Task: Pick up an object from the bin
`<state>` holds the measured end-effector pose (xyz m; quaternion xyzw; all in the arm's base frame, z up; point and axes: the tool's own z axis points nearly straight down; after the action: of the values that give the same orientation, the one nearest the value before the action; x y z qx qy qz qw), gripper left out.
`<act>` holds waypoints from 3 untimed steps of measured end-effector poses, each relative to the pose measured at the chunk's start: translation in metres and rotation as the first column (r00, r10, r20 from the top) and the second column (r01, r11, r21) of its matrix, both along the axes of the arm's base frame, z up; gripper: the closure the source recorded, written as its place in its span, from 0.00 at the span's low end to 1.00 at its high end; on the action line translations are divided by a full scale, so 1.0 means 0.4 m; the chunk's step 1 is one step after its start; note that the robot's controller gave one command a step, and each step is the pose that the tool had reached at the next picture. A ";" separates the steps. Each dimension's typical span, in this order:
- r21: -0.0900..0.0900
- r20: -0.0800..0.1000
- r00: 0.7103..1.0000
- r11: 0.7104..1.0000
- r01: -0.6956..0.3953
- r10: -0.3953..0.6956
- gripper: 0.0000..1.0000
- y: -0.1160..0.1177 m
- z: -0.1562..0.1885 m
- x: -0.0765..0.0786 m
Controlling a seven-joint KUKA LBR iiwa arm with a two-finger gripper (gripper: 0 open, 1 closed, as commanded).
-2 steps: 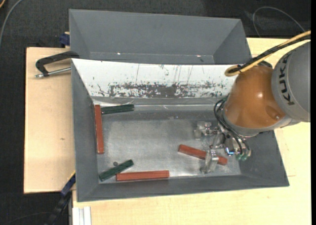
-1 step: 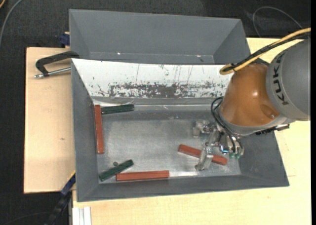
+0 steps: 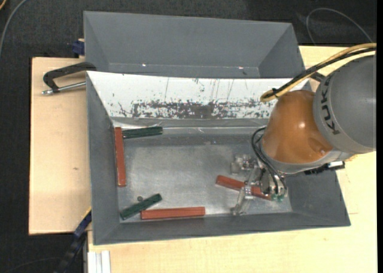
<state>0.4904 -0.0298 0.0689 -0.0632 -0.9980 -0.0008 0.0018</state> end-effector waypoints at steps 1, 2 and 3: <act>-0.001 0.003 1.000 1.000 0.000 0.000 0.00 0.001 0.001 0.001; -0.001 0.003 1.000 1.000 -0.001 0.001 1.00 0.002 0.001 0.001; -0.002 0.016 1.000 1.000 -0.001 0.001 1.00 0.002 0.249 0.008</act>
Offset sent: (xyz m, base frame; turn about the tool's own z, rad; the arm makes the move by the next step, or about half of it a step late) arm 0.0000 0.0000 0.0000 0.0000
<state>0.4936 -0.0288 0.1686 -0.0627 -0.9980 -0.0005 -0.0063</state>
